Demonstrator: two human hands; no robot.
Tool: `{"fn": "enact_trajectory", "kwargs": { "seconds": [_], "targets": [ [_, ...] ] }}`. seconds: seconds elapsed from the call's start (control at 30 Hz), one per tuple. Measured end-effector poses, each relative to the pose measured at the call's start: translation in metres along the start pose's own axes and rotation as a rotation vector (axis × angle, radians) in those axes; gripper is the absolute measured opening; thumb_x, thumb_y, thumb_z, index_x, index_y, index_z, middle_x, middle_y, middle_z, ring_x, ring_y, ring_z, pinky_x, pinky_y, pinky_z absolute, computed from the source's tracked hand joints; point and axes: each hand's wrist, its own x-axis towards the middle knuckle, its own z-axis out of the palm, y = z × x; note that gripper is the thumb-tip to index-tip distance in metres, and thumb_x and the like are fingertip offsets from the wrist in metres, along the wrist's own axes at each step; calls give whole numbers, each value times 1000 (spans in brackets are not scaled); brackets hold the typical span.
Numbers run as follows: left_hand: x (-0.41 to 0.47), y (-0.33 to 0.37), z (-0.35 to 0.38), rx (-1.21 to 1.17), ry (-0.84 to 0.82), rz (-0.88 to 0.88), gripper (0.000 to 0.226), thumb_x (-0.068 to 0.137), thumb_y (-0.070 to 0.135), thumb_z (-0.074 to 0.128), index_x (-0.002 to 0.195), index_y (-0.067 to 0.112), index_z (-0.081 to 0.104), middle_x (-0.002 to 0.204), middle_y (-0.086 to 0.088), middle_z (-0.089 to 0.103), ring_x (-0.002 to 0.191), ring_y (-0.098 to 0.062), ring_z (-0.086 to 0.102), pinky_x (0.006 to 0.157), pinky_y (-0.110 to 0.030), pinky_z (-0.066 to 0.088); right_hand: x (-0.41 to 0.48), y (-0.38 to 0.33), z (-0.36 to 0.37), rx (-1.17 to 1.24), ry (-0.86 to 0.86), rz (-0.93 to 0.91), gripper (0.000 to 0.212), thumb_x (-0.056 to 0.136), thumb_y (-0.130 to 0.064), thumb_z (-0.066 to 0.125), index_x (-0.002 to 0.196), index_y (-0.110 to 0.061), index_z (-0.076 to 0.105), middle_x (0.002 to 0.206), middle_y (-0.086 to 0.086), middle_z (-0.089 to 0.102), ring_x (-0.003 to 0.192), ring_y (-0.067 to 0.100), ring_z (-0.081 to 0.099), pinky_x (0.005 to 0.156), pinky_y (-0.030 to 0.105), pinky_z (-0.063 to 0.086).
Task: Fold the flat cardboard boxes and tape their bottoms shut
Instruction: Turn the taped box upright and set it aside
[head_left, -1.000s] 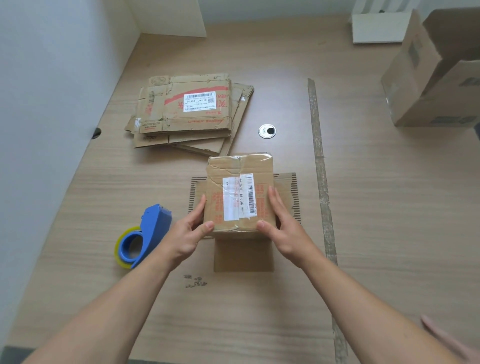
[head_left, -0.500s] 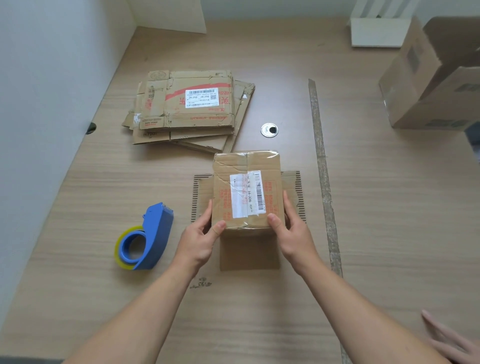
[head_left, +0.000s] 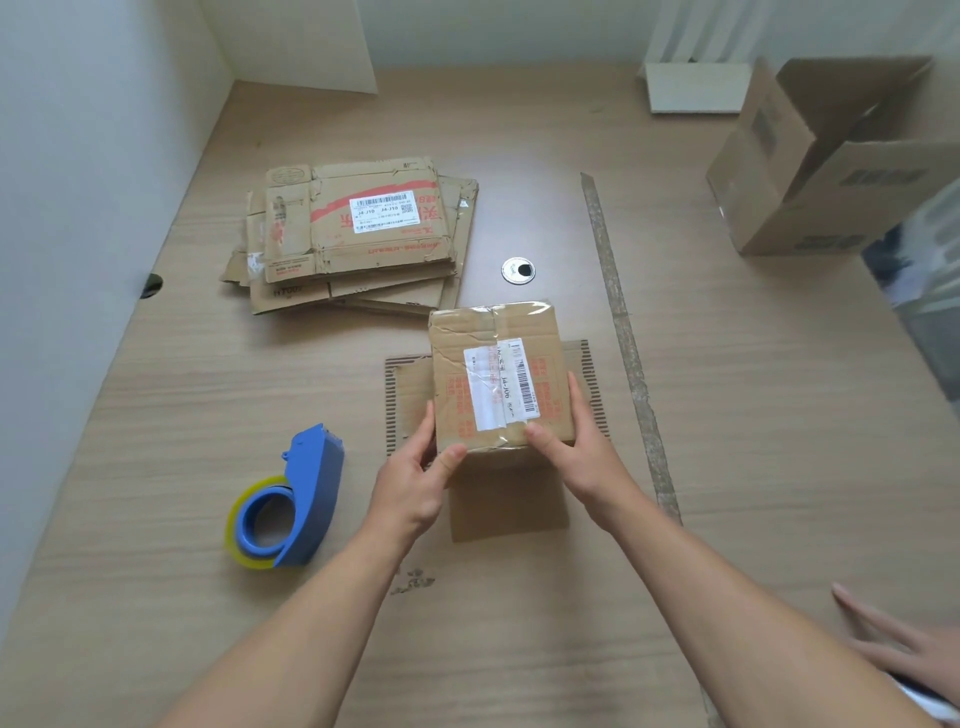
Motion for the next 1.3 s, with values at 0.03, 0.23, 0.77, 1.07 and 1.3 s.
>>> {"fn": "enact_trajectory", "kwargs": {
  "seconds": [0.03,0.23,0.77,1.07,1.3],
  "targets": [
    [1,2,0,-43,-4,-23,65,95,28,65,151,34,33,141,17,54,128,-9,54,106,-40,47,0,0,-1,-22,-7,-2,98,76,-57,72,154,-48,13,148,-25,43,134,-1,44,116,35,33],
    [12,16,-11,-137,-108,-180,57,99,19,58,149,35,37,134,25,56,111,-4,64,85,-28,57,11,2,-23,38,-103,7,80,94,-30,66,156,-39,16,148,-23,45,134,-5,43,119,35,30],
    [-4,19,40,269,282,-35,59,94,40,64,147,41,40,126,21,63,116,-5,59,102,-27,44,13,1,-31,-196,-119,-90,103,83,-45,75,157,-39,4,160,-16,26,145,9,30,120,41,27],
    [2,27,38,266,240,-63,48,95,38,61,142,38,48,128,19,62,122,-7,56,99,-27,44,18,-5,-35,-70,-159,-27,89,86,-36,69,156,-41,14,149,-19,43,134,5,45,116,42,35],
    [4,24,52,335,359,1,50,90,39,67,136,31,51,122,14,63,113,-12,60,97,-32,47,13,-2,-29,-68,-94,-59,87,89,-26,73,156,-30,19,148,-12,43,133,6,45,115,38,36]
  ]
}}
